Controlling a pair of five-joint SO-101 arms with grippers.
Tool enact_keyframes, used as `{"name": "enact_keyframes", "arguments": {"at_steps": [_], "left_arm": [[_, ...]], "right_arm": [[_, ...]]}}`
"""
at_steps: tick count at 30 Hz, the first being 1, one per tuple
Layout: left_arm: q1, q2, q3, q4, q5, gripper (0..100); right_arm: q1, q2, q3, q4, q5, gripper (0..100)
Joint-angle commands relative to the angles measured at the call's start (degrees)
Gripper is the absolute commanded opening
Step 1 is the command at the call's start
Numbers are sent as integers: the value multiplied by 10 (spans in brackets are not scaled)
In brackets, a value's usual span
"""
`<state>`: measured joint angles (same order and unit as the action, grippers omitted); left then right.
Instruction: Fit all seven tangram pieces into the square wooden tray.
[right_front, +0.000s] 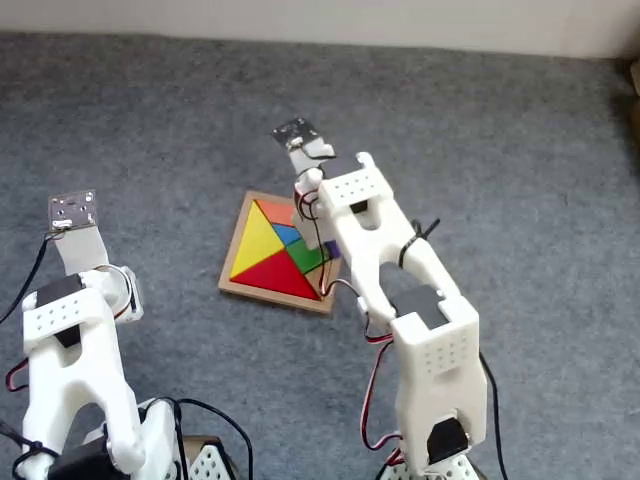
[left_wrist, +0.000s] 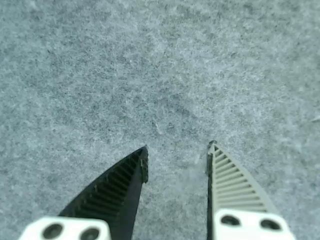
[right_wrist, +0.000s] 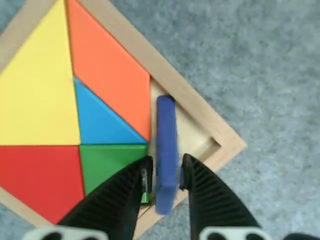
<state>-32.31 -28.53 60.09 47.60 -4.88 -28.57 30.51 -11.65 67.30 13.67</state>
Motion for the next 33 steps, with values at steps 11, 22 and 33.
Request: {"name": "enact_keyframes", "arguments": {"at_steps": [11,22,33], "left_arm": [[14,-17,-2,-6,-4,197],[14,-17,-2,-6,-4,197],[14,-17,-2,-6,-4,197]], "right_arm": [[40,-78,-23,22,-8,132],[58,-48,-47,19,-10,132],[41,-43,-87,66,-7,51]]}}
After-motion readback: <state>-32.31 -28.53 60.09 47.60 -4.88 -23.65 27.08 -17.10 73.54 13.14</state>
